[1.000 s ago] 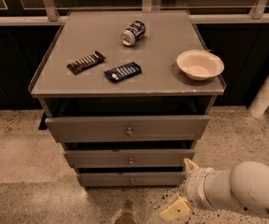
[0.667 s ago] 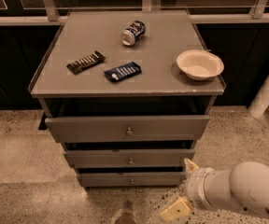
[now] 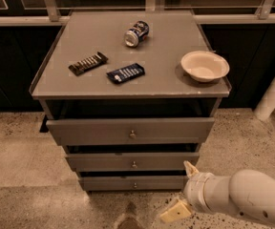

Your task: Open middle drawer

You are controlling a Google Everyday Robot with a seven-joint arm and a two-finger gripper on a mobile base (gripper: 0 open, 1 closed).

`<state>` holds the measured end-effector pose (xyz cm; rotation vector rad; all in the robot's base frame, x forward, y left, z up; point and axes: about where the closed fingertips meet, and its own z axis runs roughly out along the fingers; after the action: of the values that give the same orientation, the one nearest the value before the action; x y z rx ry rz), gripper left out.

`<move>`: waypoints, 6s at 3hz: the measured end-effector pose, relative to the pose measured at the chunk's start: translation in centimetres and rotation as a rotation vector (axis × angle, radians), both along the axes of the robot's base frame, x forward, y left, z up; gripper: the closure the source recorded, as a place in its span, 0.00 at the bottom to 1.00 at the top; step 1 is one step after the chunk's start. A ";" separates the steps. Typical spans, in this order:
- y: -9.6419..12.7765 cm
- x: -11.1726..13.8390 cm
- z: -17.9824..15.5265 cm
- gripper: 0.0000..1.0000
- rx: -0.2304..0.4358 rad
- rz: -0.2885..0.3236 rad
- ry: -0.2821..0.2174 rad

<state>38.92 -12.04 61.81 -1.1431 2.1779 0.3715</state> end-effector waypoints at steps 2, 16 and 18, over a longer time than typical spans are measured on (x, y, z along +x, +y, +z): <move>1.7 4.2 -3.6 0.00 0.053 0.022 -0.034; -2.1 22.5 -15.0 1.00 0.165 -0.166 -0.418; -2.4 25.3 -16.2 1.00 0.153 -0.190 -0.426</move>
Offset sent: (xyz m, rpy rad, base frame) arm 0.0693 0.0232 -0.0595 0.0833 -0.0441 0.0069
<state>64.21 -14.40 45.59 -0.8339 1.8278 0.1862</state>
